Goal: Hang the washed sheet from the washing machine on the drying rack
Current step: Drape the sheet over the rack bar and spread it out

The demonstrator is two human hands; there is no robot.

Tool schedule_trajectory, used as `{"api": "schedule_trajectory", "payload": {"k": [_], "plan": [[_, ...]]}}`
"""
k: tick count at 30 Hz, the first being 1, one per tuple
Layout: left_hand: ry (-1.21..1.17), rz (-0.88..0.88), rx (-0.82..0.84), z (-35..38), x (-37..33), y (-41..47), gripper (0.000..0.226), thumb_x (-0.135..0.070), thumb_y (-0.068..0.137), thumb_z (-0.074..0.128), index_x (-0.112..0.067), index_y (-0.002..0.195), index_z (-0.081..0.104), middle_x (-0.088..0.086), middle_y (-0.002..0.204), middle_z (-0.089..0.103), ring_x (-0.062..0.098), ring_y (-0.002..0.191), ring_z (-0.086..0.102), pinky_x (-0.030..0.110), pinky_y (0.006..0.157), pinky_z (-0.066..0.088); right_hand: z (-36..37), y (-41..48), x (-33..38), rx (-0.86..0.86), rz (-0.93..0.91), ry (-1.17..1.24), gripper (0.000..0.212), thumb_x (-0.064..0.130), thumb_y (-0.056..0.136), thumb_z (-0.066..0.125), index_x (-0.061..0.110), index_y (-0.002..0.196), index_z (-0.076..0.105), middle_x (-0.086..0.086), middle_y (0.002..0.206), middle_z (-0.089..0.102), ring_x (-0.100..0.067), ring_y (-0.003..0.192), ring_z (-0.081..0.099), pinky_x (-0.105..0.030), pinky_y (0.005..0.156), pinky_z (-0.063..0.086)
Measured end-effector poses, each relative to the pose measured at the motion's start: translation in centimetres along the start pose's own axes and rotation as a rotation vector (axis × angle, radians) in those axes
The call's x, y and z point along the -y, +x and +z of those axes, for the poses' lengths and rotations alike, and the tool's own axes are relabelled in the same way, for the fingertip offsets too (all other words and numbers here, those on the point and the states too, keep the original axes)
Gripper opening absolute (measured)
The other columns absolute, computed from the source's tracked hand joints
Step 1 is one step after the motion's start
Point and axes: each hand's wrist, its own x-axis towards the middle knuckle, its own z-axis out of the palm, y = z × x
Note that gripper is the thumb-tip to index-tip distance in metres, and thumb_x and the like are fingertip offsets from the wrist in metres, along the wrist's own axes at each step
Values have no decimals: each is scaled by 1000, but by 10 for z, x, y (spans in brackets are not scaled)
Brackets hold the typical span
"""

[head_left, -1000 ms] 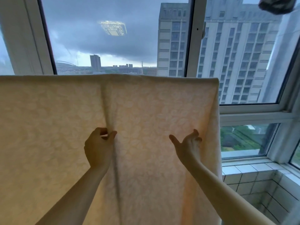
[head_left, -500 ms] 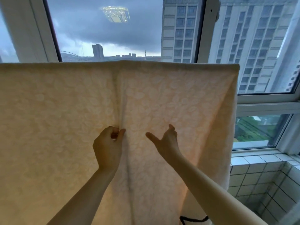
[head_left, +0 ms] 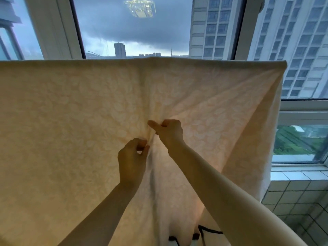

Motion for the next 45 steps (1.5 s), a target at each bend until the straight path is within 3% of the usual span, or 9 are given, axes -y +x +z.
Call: {"api": "schedule_trajectory", "payload": {"k": [2, 6, 11, 18, 26, 32, 38, 42, 45], "plan": [[32, 35, -15, -2, -2, 2, 14, -20, 86, 70, -26, 77, 61, -18, 73, 61, 1, 67, 61, 1, 66, 44, 3, -2, 0, -75, -119, -127, 36, 35, 87, 67, 1, 77, 67, -14, 75, 69, -25, 68, 67, -36, 71, 57], [63, 50, -13, -4, 7, 1, 9, -23, 85, 70, -22, 79, 64, -11, 74, 65, 4, 70, 62, 6, 67, 46, 2, -9, -8, -92, -238, -314, 32, 36, 92, 59, 12, 72, 63, -7, 69, 69, -21, 65, 67, -28, 63, 52], [125, 39, -5, 2, 15, -4, 7, -21, 86, 70, -14, 84, 69, -1, 80, 69, 12, 72, 64, 19, 71, 51, -2, -8, -18, -83, -257, -390, 35, 37, 92, 60, 13, 67, 60, -6, 68, 68, -20, 63, 67, -28, 62, 52], [184, 38, 41, 6, 23, -8, 9, -22, 87, 68, -17, 79, 68, -7, 73, 66, 7, 68, 62, 17, 67, 51, -5, -15, -28, -72, -228, -422, 37, 36, 92, 60, 15, 62, 57, -5, 63, 66, -19, 64, 67, -31, 62, 54], [170, 10, -11, -2, 20, -3, 8, -15, 83, 73, -15, 78, 67, -6, 72, 66, 3, 66, 60, 13, 65, 47, -8, -25, -28, -46, -287, -414, 21, 33, 92, 60, 18, 78, 66, 1, 71, 67, -17, 72, 64, -38, 71, 57], [170, -7, -21, -14, 17, -2, 10, -17, 81, 75, -18, 76, 66, -10, 69, 64, 0, 65, 59, 7, 65, 43, -13, -37, -9, -18, -428, -467, 13, 30, 94, 57, 21, 88, 64, 7, 77, 65, -8, 68, 60, -25, 65, 52], [214, -22, 1, -20, 9, 6, 10, -23, 81, 75, -25, 76, 67, -18, 68, 61, -5, 63, 59, 0, 64, 42, -15, -41, 20, -30, -729, -652, 24, 28, 98, 51, 22, 119, 61, 6, 114, 65, -12, 104, 59, -24, 83, 49], [257, 26, -36, -32, 4, 22, 4, -28, 86, 69, -25, 85, 71, -15, 77, 67, -2, 69, 61, 17, 74, 53, -18, -27, 49, -156, -1080, -748, 19, 19, 90, 64, 15, 109, 68, 0, 110, 68, -21, 111, 55, -36, 85, 52], [287, 117, -176, -51, -3, 55, 12, -30, 88, 66, -21, 94, 72, -9, 87, 71, 7, 77, 64, 24, 78, 53, -21, -6, 73, -267, -1296, -873, 22, 14, 80, 75, 13, 102, 71, -4, 106, 69, -27, 109, 57, -41, 87, 51]]}}
